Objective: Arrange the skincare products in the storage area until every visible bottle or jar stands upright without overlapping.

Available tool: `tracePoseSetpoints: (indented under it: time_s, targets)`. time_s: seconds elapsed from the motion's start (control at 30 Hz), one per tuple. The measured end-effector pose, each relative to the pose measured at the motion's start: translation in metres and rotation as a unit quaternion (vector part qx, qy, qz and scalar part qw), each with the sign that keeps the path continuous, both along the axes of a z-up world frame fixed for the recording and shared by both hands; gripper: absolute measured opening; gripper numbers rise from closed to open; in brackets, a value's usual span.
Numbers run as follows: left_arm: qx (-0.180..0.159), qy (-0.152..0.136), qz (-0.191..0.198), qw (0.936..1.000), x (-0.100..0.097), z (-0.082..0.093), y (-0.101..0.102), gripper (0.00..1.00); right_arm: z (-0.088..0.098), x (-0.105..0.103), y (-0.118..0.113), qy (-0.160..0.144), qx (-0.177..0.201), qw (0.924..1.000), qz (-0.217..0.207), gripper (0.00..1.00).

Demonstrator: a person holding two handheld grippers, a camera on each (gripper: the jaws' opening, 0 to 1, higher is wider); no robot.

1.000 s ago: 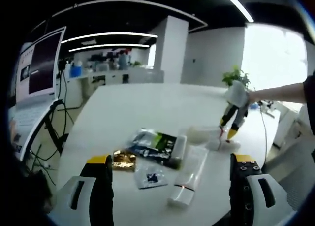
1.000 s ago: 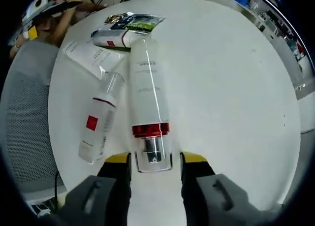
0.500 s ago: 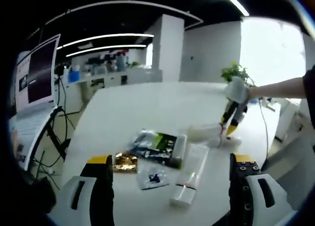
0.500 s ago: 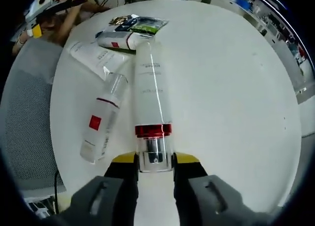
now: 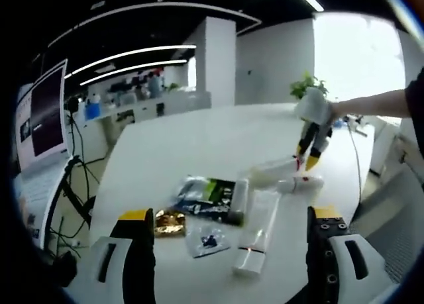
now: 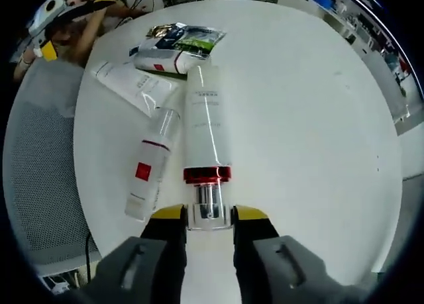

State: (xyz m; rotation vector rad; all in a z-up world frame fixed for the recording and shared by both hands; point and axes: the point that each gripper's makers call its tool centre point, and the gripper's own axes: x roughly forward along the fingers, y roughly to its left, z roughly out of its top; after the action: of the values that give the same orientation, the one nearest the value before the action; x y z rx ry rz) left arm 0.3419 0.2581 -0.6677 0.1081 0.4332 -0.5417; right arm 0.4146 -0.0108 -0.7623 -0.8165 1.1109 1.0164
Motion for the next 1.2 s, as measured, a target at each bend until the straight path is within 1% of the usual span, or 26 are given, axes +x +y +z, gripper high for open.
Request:
tracePoseSetpoints:
  time_s: [0.17,0.2,0.23,0.27,0.3,0.37,0.43,0.5,0.6,0.63,0.73,0.77,0.83,0.87,0.9,0.97,1.0,1.1,1.13,1.2]
  targets:
    - [0.014,-0.005,-0.02,0.9997,0.002,0.001,-0.009,0.91,0.013,-0.001,0.002,-0.007,-0.009,0.9999,0.011,0.26]
    - [0.037,-0.007,-0.038,0.9986,0.002,-0.001,-0.011,0.9,0.016,-0.001,0.003,-0.007,-0.012,0.9998,0.013,0.26]
    - [0.058,-0.013,-0.047,0.9971,0.003,-0.002,-0.011,0.89,0.017,-0.001,0.003,-0.007,-0.014,0.9998,0.015,0.26]
    - [0.075,-0.024,-0.05,0.9957,0.007,-0.001,-0.012,0.88,0.018,-0.001,0.002,-0.007,-0.02,0.9996,0.02,0.26]
    - [0.081,-0.027,-0.056,0.9948,0.008,-0.001,-0.014,0.87,0.019,-0.001,0.002,-0.006,-0.022,0.9995,0.021,0.26]
    - [0.074,-0.019,-0.067,0.9948,0.009,-0.002,-0.022,0.87,0.022,0.0,0.003,-0.005,-0.025,0.9994,0.023,0.26]
    - [0.076,-0.027,-0.074,0.994,0.013,0.001,-0.026,0.86,0.027,0.0,0.004,-0.008,-0.028,0.9992,0.029,0.26]
    - [0.08,-0.028,-0.082,0.993,0.016,0.001,-0.032,0.85,0.031,0.001,0.005,-0.011,-0.033,0.9988,0.035,0.26]
    - [0.088,-0.037,-0.091,0.9913,0.024,-0.001,-0.04,0.87,0.034,0.001,0.006,-0.015,-0.038,0.9982,0.043,0.26]
    - [0.09,-0.031,-0.1,0.9904,0.026,-0.003,-0.044,0.85,0.035,0.002,0.007,-0.015,-0.039,0.9981,0.045,0.26]
    - [0.096,-0.035,-0.115,0.988,0.03,-0.003,-0.056,0.78,0.04,0.003,0.009,-0.018,-0.043,0.9976,0.051,0.26]
    - [0.096,-0.031,-0.115,0.9882,0.032,-0.004,-0.058,0.75,0.042,0.003,0.009,-0.019,-0.043,0.9975,0.053,0.26]
    - [0.098,-0.019,-0.107,0.9892,0.039,-0.009,-0.059,0.66,0.044,0.003,0.01,-0.019,-0.044,0.9971,0.059,0.26]
    - [0.1,-0.016,-0.108,0.9889,0.042,-0.011,-0.06,0.63,0.046,0.004,0.011,-0.024,-0.047,0.9965,0.066,0.26]
    - [0.101,-0.015,-0.111,0.9886,0.043,-0.013,-0.062,0.64,0.047,0.003,0.011,-0.024,-0.049,0.9962,0.068,0.26]
    - [0.101,-0.01,-0.115,0.9881,0.045,-0.017,-0.066,0.7,0.049,0.003,0.013,-0.025,-0.051,0.9958,0.072,0.26]
    - [0.106,-0.009,-0.122,0.9868,0.046,-0.019,-0.069,0.71,0.049,0.003,0.013,-0.025,-0.052,0.9956,0.074,0.26]
    - [0.11,-0.011,-0.134,0.9848,0.05,-0.023,-0.077,0.69,0.053,0.002,0.015,-0.026,-0.053,0.9949,0.082,0.26]
    - [0.108,-0.012,-0.141,0.984,0.053,-0.023,-0.083,0.69,0.054,0.002,0.015,-0.026,-0.052,0.9947,0.084,0.26]
    - [0.099,-0.012,-0.144,0.9845,0.058,-0.026,-0.089,0.67,0.055,0.002,0.017,-0.027,-0.055,0.9941,0.089,0.26]
